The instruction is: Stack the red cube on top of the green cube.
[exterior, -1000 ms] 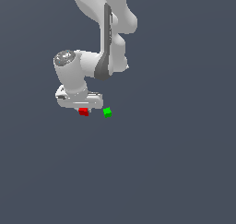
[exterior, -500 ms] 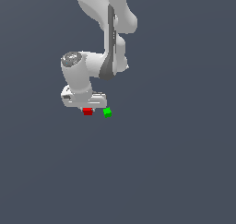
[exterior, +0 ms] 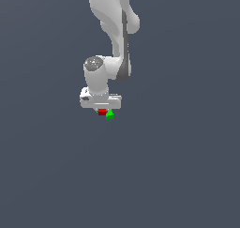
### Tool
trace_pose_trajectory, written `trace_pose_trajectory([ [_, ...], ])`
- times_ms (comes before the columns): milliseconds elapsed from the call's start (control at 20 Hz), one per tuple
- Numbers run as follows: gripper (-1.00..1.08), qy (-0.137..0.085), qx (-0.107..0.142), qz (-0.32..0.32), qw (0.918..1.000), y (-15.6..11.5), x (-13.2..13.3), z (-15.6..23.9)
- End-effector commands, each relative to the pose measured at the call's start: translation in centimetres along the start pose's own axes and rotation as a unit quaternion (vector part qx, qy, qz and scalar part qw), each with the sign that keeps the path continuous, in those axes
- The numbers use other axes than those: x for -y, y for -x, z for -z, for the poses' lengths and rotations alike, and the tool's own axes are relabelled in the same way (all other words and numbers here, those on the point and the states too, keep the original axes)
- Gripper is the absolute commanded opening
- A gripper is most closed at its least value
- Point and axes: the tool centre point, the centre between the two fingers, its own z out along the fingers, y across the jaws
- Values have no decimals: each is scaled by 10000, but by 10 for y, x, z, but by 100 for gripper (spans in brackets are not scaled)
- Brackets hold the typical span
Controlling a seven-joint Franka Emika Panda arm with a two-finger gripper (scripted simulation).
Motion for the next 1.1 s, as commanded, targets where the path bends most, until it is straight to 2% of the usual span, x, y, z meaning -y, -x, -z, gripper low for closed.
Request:
trace_pose_trajectory([
  [0,-100,1,-5,-2,10000,7,14,-7],
  [250,-100,-1,-3,-1,10000,15,30,-16],
  [550,-100,-1,-3,-1,10000,14,31,-17],
  [600,100,-1,-3,-1,10000,14,31,-17],
  [1050,100,-1,-3,-1,10000,14,31,-17],
])
